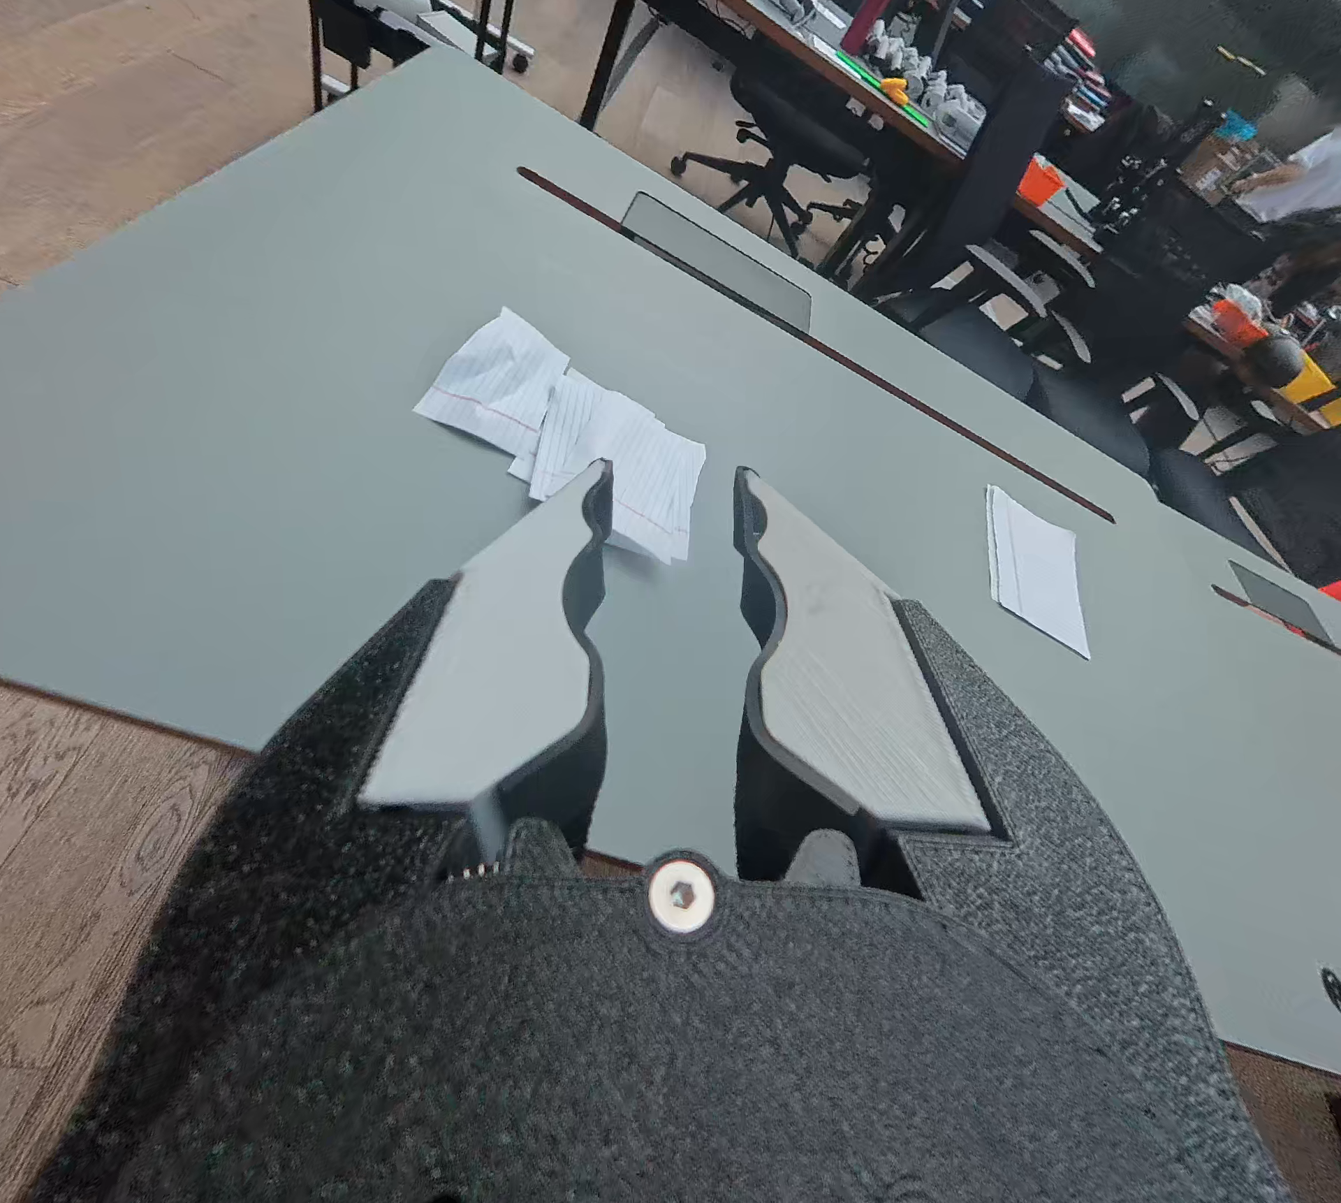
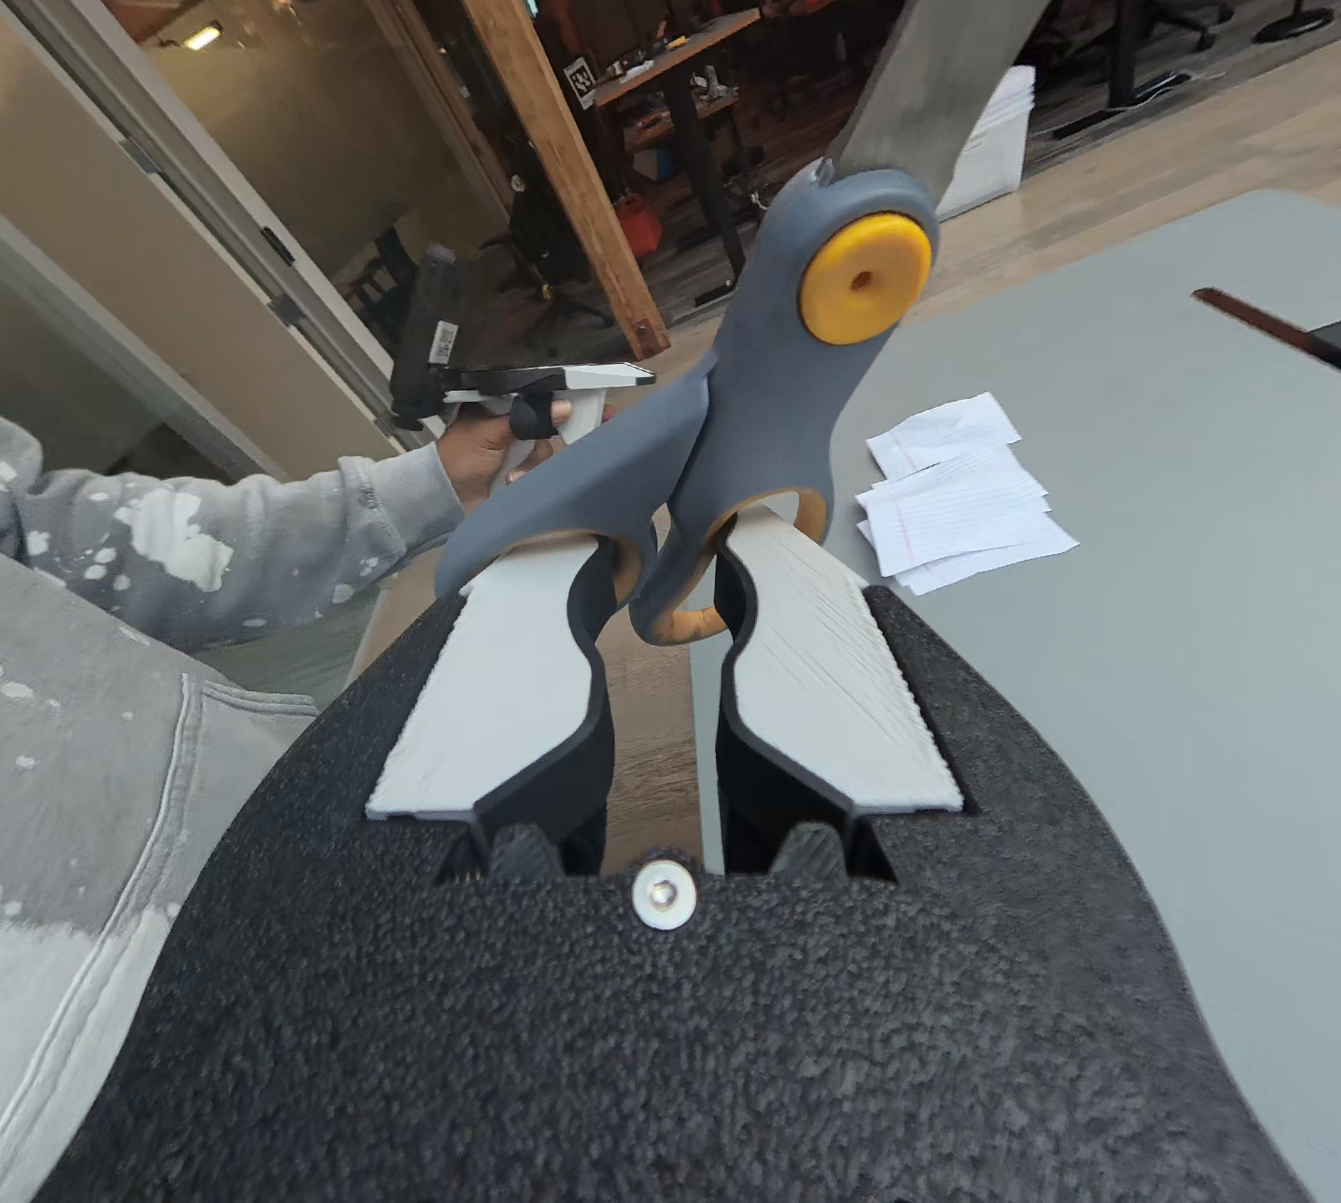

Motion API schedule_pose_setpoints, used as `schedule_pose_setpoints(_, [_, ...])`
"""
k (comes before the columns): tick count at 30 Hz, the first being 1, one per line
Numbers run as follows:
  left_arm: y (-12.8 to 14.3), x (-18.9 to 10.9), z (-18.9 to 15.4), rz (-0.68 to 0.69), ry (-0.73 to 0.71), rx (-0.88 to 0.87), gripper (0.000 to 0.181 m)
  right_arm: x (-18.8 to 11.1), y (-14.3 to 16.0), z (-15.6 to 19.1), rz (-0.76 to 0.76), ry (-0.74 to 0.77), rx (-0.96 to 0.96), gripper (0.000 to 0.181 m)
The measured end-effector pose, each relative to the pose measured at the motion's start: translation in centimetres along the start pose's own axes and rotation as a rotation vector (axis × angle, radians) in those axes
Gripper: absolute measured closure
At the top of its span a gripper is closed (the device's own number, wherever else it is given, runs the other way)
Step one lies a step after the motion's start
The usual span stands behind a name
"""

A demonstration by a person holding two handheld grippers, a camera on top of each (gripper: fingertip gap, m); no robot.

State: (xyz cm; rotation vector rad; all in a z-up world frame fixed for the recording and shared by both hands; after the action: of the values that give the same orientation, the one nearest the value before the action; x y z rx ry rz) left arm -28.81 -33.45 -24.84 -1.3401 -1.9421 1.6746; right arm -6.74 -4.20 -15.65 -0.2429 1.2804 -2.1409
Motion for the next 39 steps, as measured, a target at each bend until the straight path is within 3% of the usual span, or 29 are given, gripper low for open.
schedule_pose_setpoints(5, [0.8, -10.9, 4.4, -0.078, -0.144, -0.022, 0.151, 4.7, 2.5, 0.5, 0.021, -0.051, 0.102, 0.161])
schedule_pose_setpoints(10, [0.4, -18.9, 12.8, -0.142, -0.269, -0.036, 0.149, 12.4, 2.6, 2.0, 0.015, -0.06, 0.145, 0.161])
schedule_pose_setpoints(17, [-2.9, -25.1, 30.5, -0.176, -0.299, 0.054, 0.149, 28.5, 0.8, 4.2, -0.049, 0.015, 0.139, 0.161])
schedule_pose_setpoints(24, [-10.5, -29.0, 46.9, -0.091, -0.229, 0.141, 0.148, 45.2, -3.7, 7.3, -0.123, 0.077, 0.165, 0.161])
schedule_pose_setpoints(27, [-12.6, -28.4, 53.3, -0.101, -0.255, 0.127, 0.145, 51.7, -4.8, 6.8, -0.1, 0.082, 0.159, 0.161])
schedule_pose_setpoints(30, [-14.5, -25.6, 58.9, -0.121, -0.3, 0.104, 0.144, 58.0, -5.4, 4.6, -0.072, 0.086, 0.157, 0.161])
schedule_pose_setpoints(35, [-19.2, -17.2, 66.9, -0.105, -0.299, 0.108, 0.144, 68.5, -6.9, -2.9, -0.105, 0.097, 0.158, 0.161])
schedule_pose_setpoints(39, [-25.1, -8.7, 72.5, -0.045, -0.297, 0.148, 0.144, 75.9, -11.5, -11.1, -0.223, 0.093, 0.182, 0.161])
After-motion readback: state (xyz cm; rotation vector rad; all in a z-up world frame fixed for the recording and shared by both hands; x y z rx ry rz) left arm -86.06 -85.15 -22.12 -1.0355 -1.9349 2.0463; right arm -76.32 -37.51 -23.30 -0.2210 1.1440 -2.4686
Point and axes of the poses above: each gripper's, where its closed fingertips meet, x out along the fingers, y out of its underside, z = x × y across the jaws, the point moved 8 cm from there along -x, back along the fingers, and after that the axes turned 8 degrees about x, right-handed, at the moved point
